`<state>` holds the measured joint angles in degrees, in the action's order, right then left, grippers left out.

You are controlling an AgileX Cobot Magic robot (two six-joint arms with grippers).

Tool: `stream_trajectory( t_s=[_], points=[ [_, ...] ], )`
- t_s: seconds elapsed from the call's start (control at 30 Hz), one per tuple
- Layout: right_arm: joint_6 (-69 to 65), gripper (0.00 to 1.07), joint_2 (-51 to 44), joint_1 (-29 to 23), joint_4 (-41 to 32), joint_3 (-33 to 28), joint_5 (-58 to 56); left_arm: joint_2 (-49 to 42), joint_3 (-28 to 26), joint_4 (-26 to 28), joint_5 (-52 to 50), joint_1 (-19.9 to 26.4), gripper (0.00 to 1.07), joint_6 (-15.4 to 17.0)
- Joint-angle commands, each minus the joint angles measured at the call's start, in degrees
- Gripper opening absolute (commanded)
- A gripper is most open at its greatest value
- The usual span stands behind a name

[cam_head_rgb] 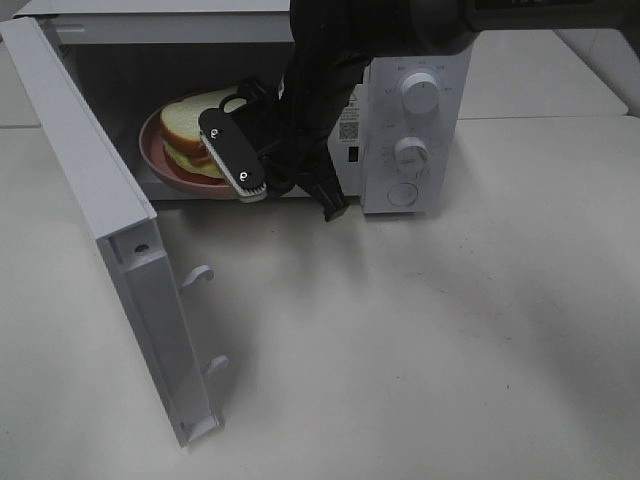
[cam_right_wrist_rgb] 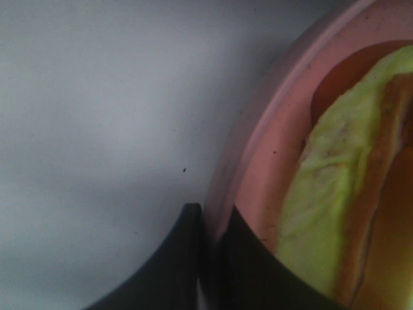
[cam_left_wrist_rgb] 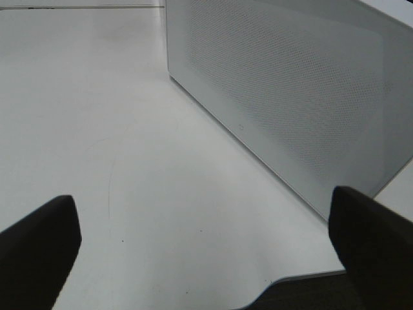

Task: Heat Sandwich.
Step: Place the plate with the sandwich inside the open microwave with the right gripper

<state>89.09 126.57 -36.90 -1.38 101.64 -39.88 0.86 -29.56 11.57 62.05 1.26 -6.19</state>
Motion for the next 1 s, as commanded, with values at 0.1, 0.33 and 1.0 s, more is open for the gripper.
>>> stream_trajectory(
  t_s=[0.1,0.33,1.0],
  points=[
    [-4.5,0.0,3.2,-0.1,1.8,6.1,-0.6,-0.1,0.1,0.2,-0.4,-0.2,0.98,0.1],
    [-10.0,0.0,7.7,-0.7,4.0,13.1,-1.8,-0.1,0.1,0.2,-0.4,-0.2,0.98,0.1],
    [-21.5,0.0,16.9,-0.8,7.4,26.7,-2.9,-0.1,0.1,-0.1,-0.4,-0.2,0.98,0.1]
  ],
)
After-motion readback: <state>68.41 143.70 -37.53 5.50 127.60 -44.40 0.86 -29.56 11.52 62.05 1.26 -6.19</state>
